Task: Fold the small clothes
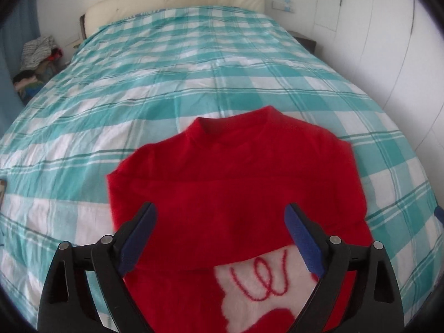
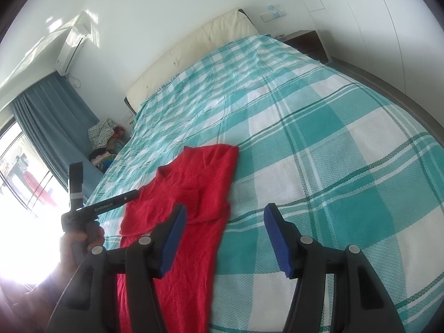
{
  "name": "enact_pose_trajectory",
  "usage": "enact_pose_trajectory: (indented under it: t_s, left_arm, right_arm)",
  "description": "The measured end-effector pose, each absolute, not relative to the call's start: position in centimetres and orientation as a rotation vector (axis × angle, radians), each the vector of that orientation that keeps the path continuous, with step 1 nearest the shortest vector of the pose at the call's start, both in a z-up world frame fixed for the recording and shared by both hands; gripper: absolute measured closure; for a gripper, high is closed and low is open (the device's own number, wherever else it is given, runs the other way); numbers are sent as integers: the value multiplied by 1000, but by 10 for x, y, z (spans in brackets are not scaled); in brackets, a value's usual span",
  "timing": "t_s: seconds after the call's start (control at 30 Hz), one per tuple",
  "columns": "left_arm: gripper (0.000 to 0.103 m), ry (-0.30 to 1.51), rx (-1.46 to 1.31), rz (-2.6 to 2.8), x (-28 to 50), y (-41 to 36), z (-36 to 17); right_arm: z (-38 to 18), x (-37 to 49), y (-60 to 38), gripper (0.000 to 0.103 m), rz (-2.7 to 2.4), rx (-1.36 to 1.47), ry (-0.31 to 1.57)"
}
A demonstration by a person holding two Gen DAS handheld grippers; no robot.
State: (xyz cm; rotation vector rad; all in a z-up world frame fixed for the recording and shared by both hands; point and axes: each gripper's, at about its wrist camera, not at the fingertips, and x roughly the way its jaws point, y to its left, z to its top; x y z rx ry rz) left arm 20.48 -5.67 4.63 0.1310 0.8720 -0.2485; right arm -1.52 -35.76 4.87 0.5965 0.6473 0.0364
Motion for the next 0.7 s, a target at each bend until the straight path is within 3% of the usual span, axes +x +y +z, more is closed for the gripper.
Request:
enact_pose_trajectory:
  t_s: [0.1, 0.33, 0.47, 0.7]
  left_arm:
    - [2, 859, 152, -101, 204, 16, 36]
    - [2, 874, 21, 139, 231, 161, -41]
    - [0, 979, -90, 96, 247, 195, -80]
    - [0, 928, -136, 90, 242, 196, -80]
  right_arm:
    - [42, -12, -357, 40, -30, 570, 690]
    - [14, -4, -361, 39, -153, 544, 762]
    - [0, 2, -350, 39, -249, 405, 779]
    - [-37, 10, -341, 39, -294, 315, 848]
